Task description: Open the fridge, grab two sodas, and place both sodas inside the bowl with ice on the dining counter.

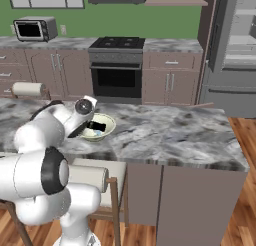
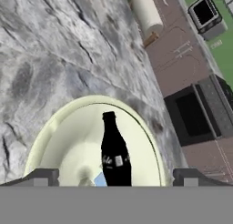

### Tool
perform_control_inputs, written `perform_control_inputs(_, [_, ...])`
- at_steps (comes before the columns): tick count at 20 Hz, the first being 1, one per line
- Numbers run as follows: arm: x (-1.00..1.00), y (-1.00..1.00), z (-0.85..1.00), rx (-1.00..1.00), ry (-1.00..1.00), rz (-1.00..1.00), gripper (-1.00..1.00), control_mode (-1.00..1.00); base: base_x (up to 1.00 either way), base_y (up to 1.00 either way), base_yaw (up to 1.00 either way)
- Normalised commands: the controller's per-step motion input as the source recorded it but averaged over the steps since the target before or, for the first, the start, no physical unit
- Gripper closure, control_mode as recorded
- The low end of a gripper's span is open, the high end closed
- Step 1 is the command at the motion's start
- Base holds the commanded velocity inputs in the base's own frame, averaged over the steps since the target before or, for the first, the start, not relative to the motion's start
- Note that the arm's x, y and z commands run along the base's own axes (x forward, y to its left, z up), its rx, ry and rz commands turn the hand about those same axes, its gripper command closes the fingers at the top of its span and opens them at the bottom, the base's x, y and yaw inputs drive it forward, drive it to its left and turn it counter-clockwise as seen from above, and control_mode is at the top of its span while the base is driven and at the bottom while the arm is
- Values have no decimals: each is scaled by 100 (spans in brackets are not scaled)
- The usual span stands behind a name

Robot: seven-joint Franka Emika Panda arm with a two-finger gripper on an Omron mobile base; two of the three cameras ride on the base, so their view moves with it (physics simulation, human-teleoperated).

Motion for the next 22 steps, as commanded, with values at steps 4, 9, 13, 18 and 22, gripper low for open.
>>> perform_control_inputs(4, [-50,-4,100,6,15,-33,-100,-100,0,0,0])
perform_control_inputs(9, [-32,0,100,8,16,-41,-100,-100,0,0,0])
perform_control_inputs(13, [-18,-4,100,9,18,-47,-100,-100,0,0,0])
perform_control_inputs(18, [-25,-9,90,12,19,-49,-100,-100,0,0,0])
perform_control_inputs(22, [-71,-58,46,19,13,-36,-100,-100,0,0,0])
